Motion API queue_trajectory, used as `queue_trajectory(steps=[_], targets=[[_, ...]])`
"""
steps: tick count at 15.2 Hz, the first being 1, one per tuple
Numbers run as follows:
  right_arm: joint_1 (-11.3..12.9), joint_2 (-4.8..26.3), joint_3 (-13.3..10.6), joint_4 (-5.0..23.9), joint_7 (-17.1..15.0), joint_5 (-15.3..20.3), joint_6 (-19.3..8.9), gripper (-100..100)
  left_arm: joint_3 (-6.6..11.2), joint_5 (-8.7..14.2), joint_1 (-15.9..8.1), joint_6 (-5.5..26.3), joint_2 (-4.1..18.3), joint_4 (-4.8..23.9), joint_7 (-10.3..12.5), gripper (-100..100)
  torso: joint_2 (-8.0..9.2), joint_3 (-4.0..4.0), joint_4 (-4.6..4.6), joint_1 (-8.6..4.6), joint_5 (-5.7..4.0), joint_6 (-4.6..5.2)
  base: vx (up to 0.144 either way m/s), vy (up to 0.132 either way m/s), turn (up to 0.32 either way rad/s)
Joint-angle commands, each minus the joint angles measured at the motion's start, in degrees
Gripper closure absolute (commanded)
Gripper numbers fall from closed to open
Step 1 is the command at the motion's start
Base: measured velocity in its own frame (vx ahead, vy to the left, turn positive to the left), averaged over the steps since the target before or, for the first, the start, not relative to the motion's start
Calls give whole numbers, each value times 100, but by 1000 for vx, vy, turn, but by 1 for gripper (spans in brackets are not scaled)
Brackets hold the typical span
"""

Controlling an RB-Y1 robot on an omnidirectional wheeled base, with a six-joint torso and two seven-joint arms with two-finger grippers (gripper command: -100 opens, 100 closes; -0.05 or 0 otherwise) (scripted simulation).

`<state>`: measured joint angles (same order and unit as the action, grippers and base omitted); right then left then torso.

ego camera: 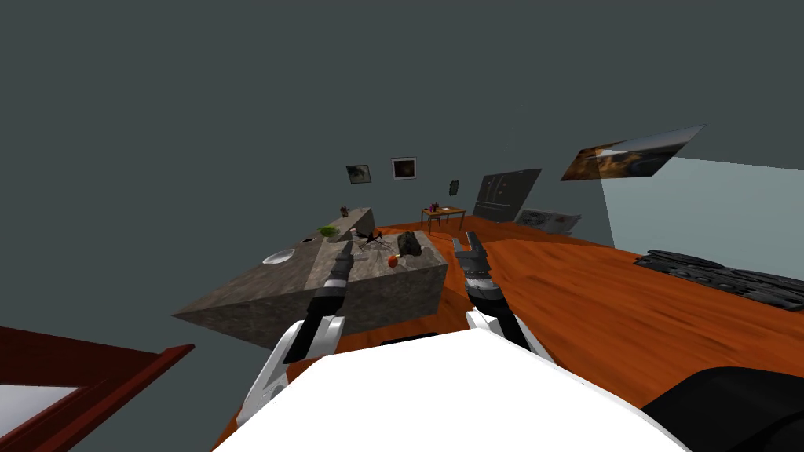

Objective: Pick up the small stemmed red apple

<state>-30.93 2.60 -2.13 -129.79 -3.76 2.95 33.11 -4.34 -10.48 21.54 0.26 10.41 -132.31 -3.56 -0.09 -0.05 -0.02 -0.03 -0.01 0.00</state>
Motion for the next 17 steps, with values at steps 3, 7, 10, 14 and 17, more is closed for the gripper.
queue_trajectory(steps=[3, 7, 10, 14, 17], targets=[[0, 0, 0, 0, 0, 0, 0, 0, -65, -68, -126, 427, 33, 58, -153, -100, -1, 0, 0, -1, 0, 1, 17, -8, -55], [0, 0, 0, 0, 0, 0, 0, 0, -174, -182, -343, 956, 89, 151, -425, -100, -1, -1, 0, 0, 0, 0, 20, -7, -55], [0, 0, 0, 0, 0, 0, 0, 0, -231, -242, -457, 1295, 109, 199, -568, -100, -1, 0, 0, 0, 0, 0, 19, -8, -60], [0, 0, 0, 0, 0, 0, 0, 0, -289, -303, -574, 1785, 124, 250, -714, -100, -2, -1, 0, -3, 0, 1, 22, -10, -63], [0, 0, 0, 0, 0, 0, 0, 0, -349, -366, -693, 2121, 134, 301, -864, -100, -2, -1, 0, -1, 0, 1, 21, -6, -59]])
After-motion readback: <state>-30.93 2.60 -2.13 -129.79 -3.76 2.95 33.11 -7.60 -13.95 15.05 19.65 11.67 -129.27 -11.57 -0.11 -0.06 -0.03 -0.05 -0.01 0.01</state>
